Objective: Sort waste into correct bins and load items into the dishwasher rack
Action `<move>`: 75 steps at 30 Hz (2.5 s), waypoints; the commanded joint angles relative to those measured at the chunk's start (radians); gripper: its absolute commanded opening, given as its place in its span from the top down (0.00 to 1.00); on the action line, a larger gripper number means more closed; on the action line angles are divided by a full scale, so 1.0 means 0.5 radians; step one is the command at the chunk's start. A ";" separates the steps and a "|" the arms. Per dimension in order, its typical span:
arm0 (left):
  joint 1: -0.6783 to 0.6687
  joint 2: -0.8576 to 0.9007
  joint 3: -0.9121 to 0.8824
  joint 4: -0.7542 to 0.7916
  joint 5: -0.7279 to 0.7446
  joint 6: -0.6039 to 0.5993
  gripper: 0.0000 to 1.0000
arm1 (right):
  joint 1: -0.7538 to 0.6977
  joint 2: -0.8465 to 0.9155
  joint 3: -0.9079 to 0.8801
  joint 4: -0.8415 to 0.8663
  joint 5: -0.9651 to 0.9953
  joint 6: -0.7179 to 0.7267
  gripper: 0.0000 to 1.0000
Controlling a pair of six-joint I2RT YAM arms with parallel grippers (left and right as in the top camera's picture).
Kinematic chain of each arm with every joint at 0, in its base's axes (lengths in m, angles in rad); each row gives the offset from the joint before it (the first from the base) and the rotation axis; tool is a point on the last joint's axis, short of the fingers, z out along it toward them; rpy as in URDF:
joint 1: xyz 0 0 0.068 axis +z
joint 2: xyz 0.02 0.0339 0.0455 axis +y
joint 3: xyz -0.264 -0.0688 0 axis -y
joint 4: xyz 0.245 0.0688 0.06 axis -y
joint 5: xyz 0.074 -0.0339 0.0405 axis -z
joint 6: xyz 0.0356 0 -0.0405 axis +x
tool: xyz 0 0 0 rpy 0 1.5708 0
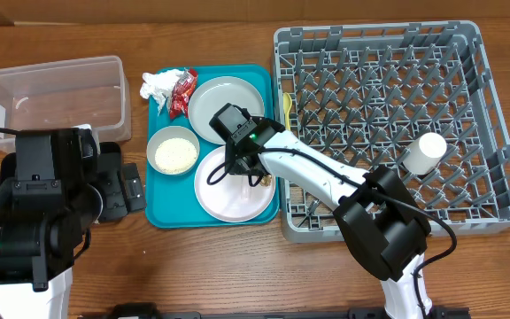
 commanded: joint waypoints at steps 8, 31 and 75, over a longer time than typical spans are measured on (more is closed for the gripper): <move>0.005 0.003 0.031 0.002 -0.025 -0.011 0.00 | -0.008 0.063 -0.014 0.050 0.069 0.025 0.73; 0.005 0.003 0.031 0.002 -0.025 -0.011 0.00 | 0.057 0.086 0.729 -0.541 0.197 -0.201 0.89; 0.005 0.003 0.031 0.002 -0.025 -0.011 0.00 | -0.360 -0.774 0.994 -0.952 -0.211 -0.642 0.34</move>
